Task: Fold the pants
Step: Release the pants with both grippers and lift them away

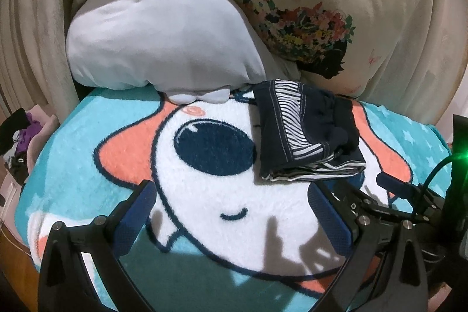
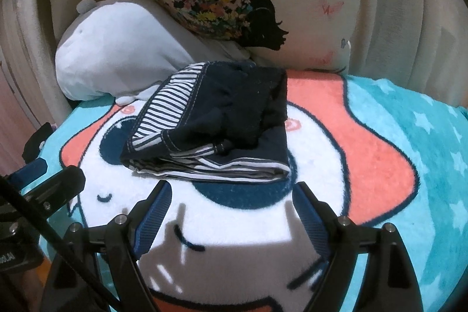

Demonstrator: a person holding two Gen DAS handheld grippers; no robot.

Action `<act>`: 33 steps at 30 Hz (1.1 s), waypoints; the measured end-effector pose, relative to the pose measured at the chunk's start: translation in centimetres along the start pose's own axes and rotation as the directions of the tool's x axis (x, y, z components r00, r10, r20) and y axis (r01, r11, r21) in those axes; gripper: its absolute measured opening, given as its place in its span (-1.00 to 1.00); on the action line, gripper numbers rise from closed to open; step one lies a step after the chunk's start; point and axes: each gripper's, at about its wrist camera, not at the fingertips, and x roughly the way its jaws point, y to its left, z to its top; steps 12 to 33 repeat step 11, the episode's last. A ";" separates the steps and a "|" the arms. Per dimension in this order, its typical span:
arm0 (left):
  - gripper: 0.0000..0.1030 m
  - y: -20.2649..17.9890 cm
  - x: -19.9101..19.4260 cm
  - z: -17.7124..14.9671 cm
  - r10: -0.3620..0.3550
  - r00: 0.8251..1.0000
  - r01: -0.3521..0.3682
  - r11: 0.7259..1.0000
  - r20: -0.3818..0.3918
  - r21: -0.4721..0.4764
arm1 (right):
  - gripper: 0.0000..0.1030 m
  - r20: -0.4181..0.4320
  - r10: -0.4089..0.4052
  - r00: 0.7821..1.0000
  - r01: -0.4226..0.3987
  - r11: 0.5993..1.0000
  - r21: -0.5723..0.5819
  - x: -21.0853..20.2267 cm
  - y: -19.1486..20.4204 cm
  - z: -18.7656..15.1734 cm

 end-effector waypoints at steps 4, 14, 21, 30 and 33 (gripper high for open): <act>1.00 0.1 0.4 -0.1 0.012 1.000 -0.012 1.000 -0.008 0.003 | 0.72 -0.027 -0.017 1.000 0.017 1.000 0.003 0.7 0.0 0.0; 1.00 0.7 1.0 -0.2 0.011 0.999 -0.012 1.000 -0.041 -0.012 | 0.73 -0.037 -0.032 0.999 0.031 0.999 -0.029 0.9 0.9 0.2; 1.00 0.7 1.0 -0.2 0.011 0.999 -0.012 1.000 -0.041 -0.012 | 0.73 -0.037 -0.032 0.999 0.031 0.999 -0.029 0.9 0.9 0.2; 1.00 0.7 1.0 -0.2 0.011 0.999 -0.012 1.000 -0.041 -0.012 | 0.73 -0.037 -0.032 0.999 0.031 0.999 -0.029 0.9 0.9 0.2; 1.00 0.7 1.0 -0.2 0.011 0.999 -0.012 1.000 -0.041 -0.012 | 0.73 -0.037 -0.032 0.999 0.031 0.999 -0.029 0.9 0.9 0.2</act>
